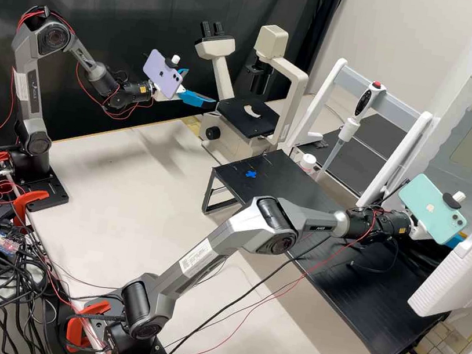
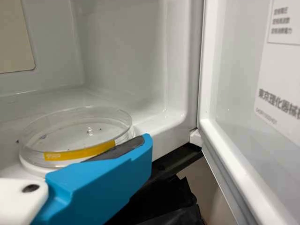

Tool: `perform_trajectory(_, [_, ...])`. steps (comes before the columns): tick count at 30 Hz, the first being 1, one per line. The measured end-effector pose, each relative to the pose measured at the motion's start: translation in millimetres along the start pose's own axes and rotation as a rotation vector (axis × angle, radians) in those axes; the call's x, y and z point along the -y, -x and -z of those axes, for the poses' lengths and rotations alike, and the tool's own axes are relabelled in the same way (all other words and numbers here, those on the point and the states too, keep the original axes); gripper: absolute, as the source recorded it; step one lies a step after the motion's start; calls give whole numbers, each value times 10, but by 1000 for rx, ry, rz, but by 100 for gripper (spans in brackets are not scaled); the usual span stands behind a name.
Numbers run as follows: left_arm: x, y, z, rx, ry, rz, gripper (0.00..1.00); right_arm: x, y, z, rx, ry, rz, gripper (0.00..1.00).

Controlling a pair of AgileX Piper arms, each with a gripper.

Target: Move the petri dish to the microscope

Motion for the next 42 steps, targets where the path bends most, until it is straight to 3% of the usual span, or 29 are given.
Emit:
perform_trajectory(38, [0, 0, 0, 0, 0, 0, 100, 3, 227, -87, -13, 4, -36, 0])
perform_trajectory(42, [0, 0, 0, 0, 0, 0, 100, 7, 261, -92, -8, -16, -29, 0])
